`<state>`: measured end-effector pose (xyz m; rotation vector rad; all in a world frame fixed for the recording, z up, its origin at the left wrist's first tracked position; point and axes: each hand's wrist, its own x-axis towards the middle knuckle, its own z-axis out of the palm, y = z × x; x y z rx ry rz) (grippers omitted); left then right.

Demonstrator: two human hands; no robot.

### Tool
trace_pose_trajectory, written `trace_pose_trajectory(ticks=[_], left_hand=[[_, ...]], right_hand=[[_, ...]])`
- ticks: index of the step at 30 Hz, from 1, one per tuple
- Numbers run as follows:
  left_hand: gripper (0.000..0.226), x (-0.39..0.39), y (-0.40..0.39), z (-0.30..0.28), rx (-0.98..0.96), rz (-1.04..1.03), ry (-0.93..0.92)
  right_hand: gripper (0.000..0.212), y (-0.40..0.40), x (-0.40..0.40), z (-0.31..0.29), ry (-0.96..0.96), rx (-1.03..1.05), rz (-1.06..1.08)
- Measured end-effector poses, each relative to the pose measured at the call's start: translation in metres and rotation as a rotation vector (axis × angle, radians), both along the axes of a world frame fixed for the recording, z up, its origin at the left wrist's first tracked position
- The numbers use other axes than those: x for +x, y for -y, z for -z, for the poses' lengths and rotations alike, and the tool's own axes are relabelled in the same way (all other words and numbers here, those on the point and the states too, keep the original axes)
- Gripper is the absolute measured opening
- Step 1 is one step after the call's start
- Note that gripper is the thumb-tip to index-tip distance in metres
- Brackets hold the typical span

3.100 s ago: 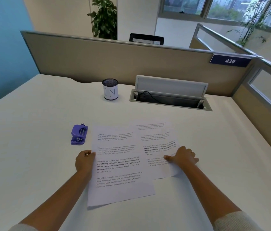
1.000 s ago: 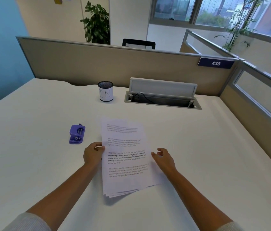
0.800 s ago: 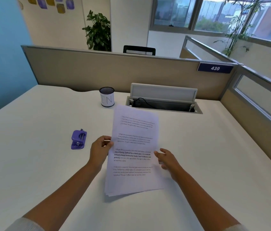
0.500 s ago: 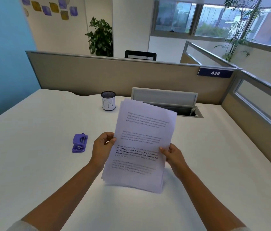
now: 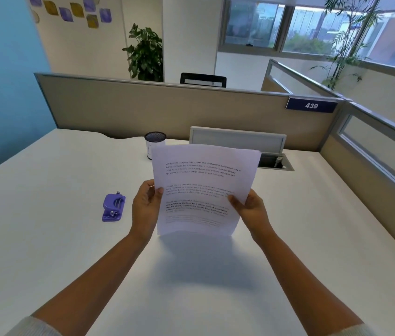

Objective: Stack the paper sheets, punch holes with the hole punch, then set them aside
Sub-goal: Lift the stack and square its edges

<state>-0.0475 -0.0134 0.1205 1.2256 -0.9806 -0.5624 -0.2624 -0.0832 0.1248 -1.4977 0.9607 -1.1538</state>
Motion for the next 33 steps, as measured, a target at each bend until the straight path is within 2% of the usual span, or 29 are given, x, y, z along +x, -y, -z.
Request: trace_pose_trajectory(ticks=[8, 18, 27, 33], left_hand=[[0.014, -0.001, 0.008, 0.0, 0.027, -0.019, 0.03], [0.015, -0.005, 0.003, 0.033, 0.149, -0.016, -0.035], [0.018, -0.006, 0.003, 0.032, 0.152, -0.032, -0.046], [0.018, -0.005, 0.005, 0.027, 0.113, -0.047, -0.031]], right_hand=[[0.02, 0.003, 0.001, -0.005, -0.057, -0.07, -0.016], [0.029, -0.004, -0.003, 0.028, -0.054, 0.031, 0.03], [0.014, -0.009, -0.002, 0.037, -0.054, -0.004, 0.114], [0.013, -0.003, -0.003, 0.034, -0.051, -0.049, 0.194]])
